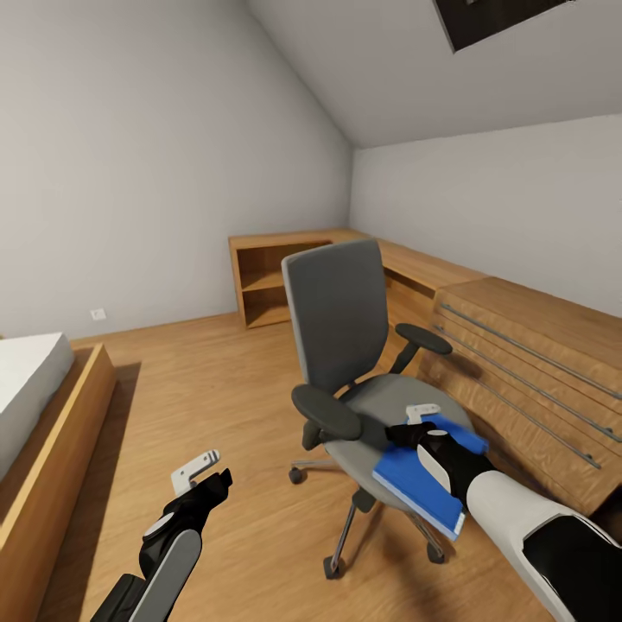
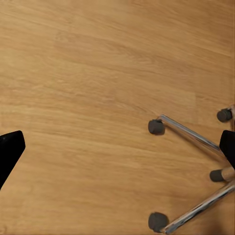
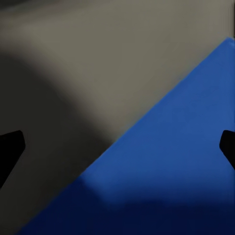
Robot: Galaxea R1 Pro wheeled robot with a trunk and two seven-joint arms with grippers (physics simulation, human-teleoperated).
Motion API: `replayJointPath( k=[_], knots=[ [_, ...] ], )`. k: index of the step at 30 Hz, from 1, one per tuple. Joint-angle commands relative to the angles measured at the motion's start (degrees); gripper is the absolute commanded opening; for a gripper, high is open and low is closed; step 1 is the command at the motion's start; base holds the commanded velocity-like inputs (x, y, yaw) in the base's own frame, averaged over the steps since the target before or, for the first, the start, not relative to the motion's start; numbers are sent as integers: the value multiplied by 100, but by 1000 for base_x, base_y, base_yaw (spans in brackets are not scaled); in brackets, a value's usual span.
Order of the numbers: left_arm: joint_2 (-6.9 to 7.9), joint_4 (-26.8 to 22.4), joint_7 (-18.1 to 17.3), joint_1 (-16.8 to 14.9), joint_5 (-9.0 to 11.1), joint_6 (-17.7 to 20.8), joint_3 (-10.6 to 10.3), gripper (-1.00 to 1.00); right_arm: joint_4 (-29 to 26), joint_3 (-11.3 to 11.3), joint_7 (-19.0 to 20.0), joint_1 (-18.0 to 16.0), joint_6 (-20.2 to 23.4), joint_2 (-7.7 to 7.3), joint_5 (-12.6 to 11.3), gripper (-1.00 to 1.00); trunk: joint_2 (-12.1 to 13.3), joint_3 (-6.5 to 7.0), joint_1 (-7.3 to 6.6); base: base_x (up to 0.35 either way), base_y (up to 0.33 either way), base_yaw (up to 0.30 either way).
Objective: In the bedroom, organize the workspace by keeping the computer under the desk, ensuring the monitor is on the desk, placing the keyboard on the desk next to the monitor, placing the mouse on the desk next to the keyboard, moving the folder from the swivel chair onto the desk next to the mouse, stacking the notebook on top of the folder with the pen on top of the notebook, and positioning the swivel chair next to the desk.
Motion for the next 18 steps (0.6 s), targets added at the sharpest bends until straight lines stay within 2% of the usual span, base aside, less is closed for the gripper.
replayJointPath(
  k=[1,18],
  knots=[
    [5,-8,44,-5,28,16,-12,100,-18,47,-35,-2,34,-6,-46,100,39,13,-23,0,0,0],
    [4,-7,46,-5,37,17,-13,100,-19,47,-30,-2,34,-6,-45,100,721,318,-397,0,0,0]
  ],
)
